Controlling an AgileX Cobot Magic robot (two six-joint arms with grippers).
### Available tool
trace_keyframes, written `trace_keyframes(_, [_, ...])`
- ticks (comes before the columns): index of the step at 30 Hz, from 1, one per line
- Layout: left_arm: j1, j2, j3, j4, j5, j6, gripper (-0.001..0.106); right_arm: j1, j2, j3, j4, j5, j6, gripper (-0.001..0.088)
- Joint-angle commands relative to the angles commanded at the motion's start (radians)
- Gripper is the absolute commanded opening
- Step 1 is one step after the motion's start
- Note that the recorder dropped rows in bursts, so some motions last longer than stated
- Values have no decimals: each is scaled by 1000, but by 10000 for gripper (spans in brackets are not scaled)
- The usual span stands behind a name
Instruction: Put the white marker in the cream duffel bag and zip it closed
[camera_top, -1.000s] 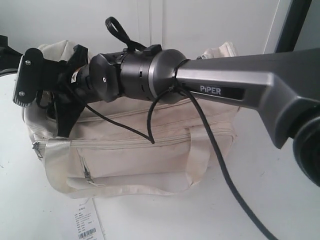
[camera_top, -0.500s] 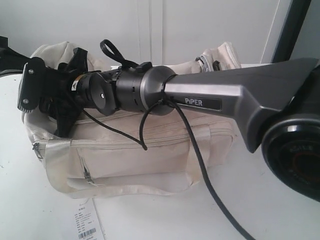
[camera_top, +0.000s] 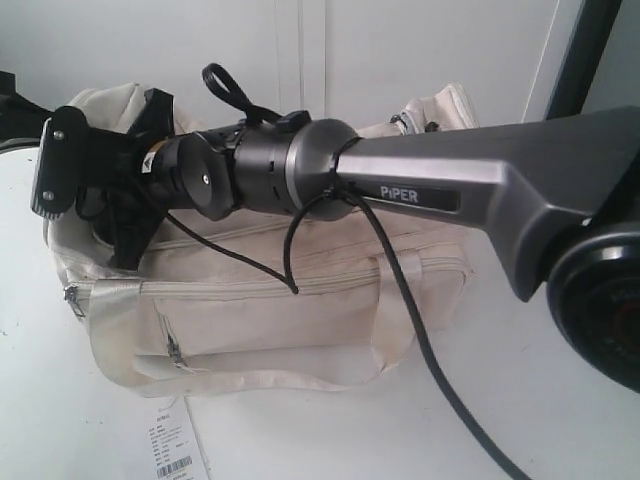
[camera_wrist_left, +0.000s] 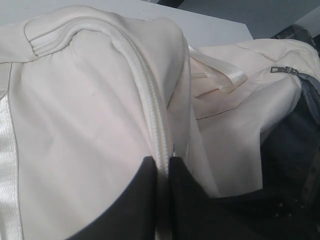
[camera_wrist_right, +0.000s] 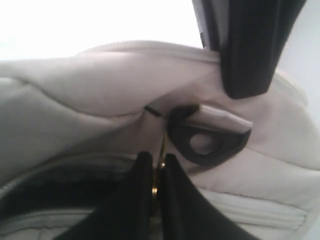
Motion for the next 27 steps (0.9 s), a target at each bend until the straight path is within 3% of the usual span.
trace_keyframes(14, [0,0,0,0,-4,0,3,0,-52,0,6,28,375,0])
trace_keyframes(27, [0,0,0,-1,-25,-2,3,0,-82,0,8,59,479,0])
